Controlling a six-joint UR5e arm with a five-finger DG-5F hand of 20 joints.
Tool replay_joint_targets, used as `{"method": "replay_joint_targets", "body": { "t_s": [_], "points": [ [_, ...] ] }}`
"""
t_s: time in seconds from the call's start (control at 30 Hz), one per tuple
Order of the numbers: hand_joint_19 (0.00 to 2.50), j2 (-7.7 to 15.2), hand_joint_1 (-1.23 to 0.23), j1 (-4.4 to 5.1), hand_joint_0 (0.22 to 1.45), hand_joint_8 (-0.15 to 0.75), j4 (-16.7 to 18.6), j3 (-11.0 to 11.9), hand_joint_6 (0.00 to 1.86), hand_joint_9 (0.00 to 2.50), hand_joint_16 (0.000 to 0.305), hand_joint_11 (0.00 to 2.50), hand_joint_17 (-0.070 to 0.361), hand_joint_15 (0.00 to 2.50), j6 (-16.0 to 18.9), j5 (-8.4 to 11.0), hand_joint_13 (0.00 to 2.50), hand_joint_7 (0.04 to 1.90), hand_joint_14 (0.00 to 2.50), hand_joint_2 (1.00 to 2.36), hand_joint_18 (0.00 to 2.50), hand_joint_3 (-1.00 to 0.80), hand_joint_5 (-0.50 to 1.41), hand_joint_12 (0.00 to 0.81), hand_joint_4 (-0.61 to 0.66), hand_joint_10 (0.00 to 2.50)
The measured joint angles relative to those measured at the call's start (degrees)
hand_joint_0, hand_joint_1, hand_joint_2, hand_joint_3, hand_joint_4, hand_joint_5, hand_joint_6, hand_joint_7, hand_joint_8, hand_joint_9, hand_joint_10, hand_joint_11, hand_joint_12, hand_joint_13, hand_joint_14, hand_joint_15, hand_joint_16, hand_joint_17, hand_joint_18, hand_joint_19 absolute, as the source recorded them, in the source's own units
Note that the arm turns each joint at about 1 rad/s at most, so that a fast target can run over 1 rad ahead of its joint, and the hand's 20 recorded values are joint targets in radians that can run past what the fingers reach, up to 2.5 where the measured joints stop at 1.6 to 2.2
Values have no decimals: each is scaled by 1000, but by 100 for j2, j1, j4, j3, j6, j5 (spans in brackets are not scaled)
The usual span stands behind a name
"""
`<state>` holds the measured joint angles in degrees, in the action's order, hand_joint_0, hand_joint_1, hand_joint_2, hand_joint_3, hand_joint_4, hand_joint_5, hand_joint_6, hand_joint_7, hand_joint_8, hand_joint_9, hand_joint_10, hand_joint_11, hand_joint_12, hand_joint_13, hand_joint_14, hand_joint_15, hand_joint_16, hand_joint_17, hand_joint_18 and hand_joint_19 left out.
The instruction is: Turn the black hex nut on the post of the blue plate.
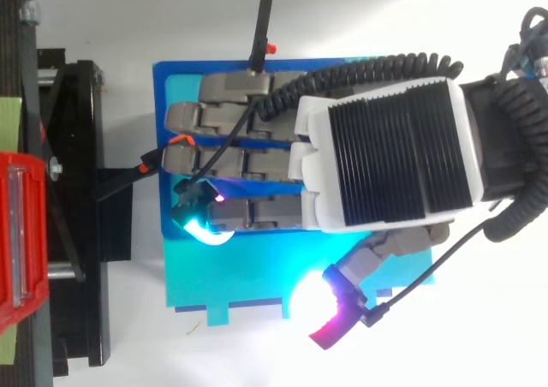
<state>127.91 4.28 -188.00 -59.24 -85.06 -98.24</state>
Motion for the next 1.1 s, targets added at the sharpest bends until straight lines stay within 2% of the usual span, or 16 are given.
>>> {"method": "replay_joint_targets", "body": {
  "t_s": [0.47, 0.73, 1.1],
  "points": [
    [276, 0, -296, 11, 411, 186, -170, 0, 501, 101, 56, 0, 126, 65, -648, -336, 0, 576, 0, 1000, 0, -500, -218, 368, 57, 0],
    [277, 1, -296, -8, 412, 185, -87, 0, 501, 100, 56, 0, 125, 60, -923, -362, 0, 578, 0, 1000, 0, -500, -219, 367, 57, 0],
    [272, 2, -296, -32, 413, 185, 20, 2, 501, 101, 55, 0, 125, 62, -959, -331, 0, 578, 2, 1000, 0, -500, -219, 365, 57, 0]
  ]
}}
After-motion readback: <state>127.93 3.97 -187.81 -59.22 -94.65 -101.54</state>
